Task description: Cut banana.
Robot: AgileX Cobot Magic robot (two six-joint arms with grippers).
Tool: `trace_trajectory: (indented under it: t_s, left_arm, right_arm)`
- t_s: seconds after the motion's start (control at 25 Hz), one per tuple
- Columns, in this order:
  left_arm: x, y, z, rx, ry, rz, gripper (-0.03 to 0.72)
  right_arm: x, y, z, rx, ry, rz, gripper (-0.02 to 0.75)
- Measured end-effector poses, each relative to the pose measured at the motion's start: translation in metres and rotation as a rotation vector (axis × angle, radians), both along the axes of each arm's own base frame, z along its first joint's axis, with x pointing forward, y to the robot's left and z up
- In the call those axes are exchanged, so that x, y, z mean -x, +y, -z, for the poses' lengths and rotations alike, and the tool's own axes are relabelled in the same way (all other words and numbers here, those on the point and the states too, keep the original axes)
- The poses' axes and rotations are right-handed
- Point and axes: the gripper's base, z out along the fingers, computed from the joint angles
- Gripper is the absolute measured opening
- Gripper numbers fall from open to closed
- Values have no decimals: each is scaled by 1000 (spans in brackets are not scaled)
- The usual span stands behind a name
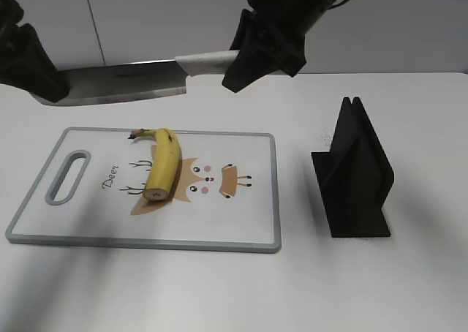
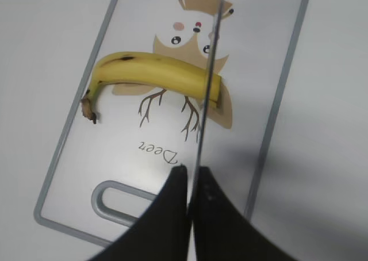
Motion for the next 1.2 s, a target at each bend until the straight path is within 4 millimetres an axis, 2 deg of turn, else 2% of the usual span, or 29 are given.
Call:
trace_trajectory:
  t_s: [0.16, 0.36, 0.56, 0.76, 1.0, 1.2]
  left_arm:
    - [-3, -16, 9, -64, -33, 50, -15]
    - [-14, -27, 29, -76, -4, 65, -16]
    - [-18, -29, 39, -81, 24, 63, -16]
    - [-26, -29, 60, -99, 60, 45, -13]
    - [-22, -28, 84, -110, 74, 6, -10]
    - [-27, -28, 103, -120, 110, -2, -8]
  right_arm:
    - [1, -3, 5, 87, 18, 42, 173]
    - [3, -6, 11, 197, 23, 76, 173]
    - [3, -7, 29, 237, 78, 98, 173]
    - [-1, -2, 51, 279, 119, 124, 175]
    - [-4, 1, 75, 315, 168, 142, 183]
    - [-4, 4, 91, 346, 176, 152, 184]
